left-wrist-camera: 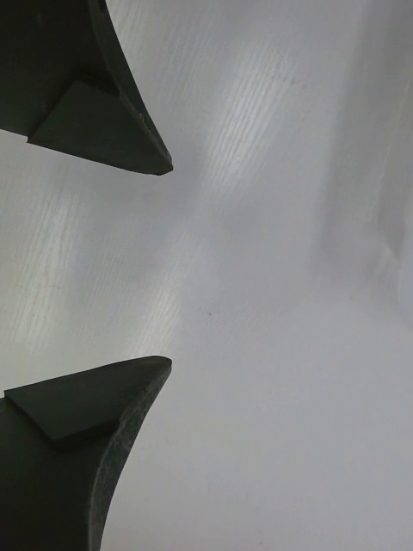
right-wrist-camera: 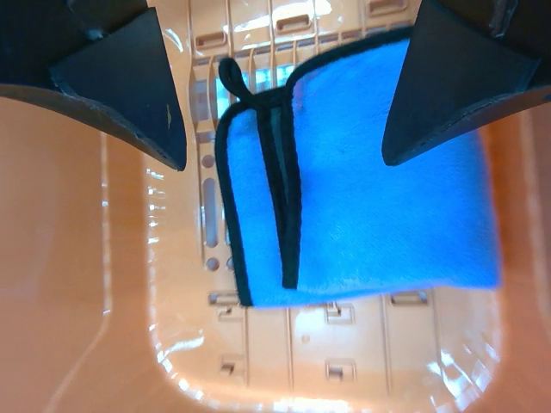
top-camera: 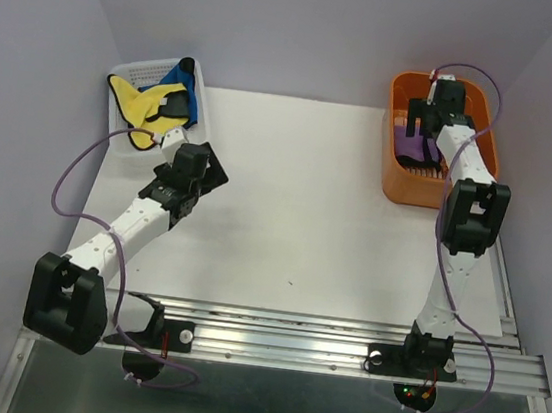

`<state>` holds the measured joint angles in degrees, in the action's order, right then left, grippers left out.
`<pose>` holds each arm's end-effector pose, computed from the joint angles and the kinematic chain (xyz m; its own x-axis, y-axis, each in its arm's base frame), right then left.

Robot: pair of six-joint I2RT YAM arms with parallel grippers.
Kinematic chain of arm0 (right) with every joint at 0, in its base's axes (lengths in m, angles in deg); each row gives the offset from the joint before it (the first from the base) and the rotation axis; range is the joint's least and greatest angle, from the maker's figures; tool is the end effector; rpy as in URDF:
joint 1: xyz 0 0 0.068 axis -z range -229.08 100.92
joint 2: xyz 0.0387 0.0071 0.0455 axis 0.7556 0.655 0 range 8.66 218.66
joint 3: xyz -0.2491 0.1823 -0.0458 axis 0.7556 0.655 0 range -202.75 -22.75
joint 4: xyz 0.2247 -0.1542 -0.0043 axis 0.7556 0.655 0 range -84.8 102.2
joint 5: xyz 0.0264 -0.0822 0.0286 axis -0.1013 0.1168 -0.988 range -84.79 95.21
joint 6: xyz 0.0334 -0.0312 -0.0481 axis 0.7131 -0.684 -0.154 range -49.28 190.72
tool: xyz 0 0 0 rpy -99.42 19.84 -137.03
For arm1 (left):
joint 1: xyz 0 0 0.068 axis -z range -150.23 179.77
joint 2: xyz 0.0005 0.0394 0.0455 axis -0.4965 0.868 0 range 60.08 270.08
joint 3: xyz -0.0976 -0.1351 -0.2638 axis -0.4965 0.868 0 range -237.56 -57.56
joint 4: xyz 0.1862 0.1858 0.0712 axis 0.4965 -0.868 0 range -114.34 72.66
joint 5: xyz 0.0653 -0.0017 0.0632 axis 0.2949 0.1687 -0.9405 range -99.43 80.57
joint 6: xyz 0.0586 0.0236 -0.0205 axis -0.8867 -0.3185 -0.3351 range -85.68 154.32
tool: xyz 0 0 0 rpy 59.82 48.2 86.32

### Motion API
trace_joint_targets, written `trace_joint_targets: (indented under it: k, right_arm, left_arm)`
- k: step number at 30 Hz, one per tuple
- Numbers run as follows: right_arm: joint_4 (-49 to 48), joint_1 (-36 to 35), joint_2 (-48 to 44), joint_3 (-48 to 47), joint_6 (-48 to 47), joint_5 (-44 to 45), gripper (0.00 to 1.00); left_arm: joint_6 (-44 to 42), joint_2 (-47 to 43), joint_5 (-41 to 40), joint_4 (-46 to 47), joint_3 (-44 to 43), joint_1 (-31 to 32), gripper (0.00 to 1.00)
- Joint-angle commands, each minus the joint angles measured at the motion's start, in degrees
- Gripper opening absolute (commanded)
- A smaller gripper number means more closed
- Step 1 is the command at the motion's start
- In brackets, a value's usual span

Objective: Fold and stack the towels
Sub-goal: Neatly place the folded towel into the bin, then grab crumpled towel

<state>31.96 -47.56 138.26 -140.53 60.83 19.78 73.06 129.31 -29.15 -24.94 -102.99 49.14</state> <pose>0.5748 -0.0285 0.2763 -0.6524 -0.1491 -0.7431 0.1118 0.9508 -0.2889 0.2668 -0.0749 0.2849 -0.4087 -0.4808 -0.7757 -0.2761 0.8753 -0.3971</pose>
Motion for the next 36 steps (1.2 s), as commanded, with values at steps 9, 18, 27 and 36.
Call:
trace_joint_targets:
  k: [9,18,27,36]
  right_arm:
    - [-8.73,-1.43,-32.63,21.91,11.45,-3.40,1.00]
    - [-16.75,-3.19,-59.53,53.60,21.56,-8.24,1.00]
    - [-15.61,-3.19,-71.42,66.62,28.52,-6.75,1.00]
    - [-15.25,-3.19,-69.31,67.15,28.61,-3.85,1.00]
  left_arm:
    - [-7.28,10.82,-1.81,-1.18,-26.59,-5.13,0.99]
    - [-13.23,40.87,6.19,-8.49,-63.57,-16.47,0.99]
    - [-22.31,65.68,17.08,-4.67,-91.19,-22.89,0.99]
    - [-24.41,68.22,14.02,1.44,-86.14,-24.03,0.99]
